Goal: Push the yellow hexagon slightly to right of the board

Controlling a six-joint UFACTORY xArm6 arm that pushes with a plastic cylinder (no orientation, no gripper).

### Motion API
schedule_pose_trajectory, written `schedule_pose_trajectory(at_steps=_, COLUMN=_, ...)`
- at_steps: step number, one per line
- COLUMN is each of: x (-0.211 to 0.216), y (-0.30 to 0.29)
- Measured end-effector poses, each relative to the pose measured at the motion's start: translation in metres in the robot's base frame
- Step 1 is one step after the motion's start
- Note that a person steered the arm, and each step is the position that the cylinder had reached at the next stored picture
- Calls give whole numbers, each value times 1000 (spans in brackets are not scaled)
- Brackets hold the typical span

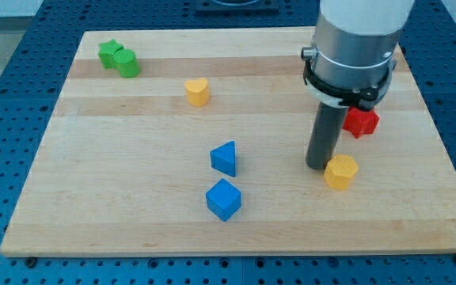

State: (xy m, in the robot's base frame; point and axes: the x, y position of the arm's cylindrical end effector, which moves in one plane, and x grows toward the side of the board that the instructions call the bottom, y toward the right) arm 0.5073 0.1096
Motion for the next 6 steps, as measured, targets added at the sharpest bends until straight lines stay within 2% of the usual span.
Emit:
schedule_pose_trajectory(at_steps=3, x=38, y=23)
schedule_pose_trajectory(at_steps=5, x=1, y=15)
schedule_pose_trajectory(at_steps=6, x=1, y=34)
